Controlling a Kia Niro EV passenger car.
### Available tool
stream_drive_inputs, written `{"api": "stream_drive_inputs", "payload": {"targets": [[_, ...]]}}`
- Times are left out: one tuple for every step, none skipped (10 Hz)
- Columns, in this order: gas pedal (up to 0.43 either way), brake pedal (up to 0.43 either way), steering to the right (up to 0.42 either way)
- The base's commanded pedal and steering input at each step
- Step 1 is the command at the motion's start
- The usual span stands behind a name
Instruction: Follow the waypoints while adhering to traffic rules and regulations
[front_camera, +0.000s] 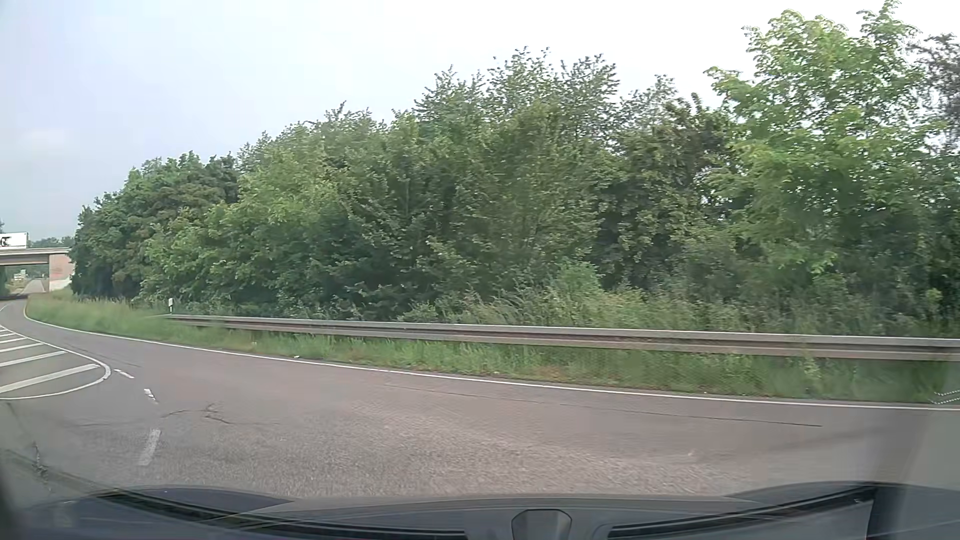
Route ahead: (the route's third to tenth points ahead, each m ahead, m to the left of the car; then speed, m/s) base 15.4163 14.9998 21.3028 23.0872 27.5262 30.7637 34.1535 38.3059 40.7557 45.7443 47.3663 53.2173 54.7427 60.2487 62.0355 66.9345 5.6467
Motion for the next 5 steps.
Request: {"api": "stream_drive_inputs", "payload": {"targets": [[0.177, 0.0, -0.29], [0.177, 0.0, -0.29], [0.177, 0.0, -0.293], [0.177, 0.0, -0.299], [0.177, 0.0, -0.297]]}}
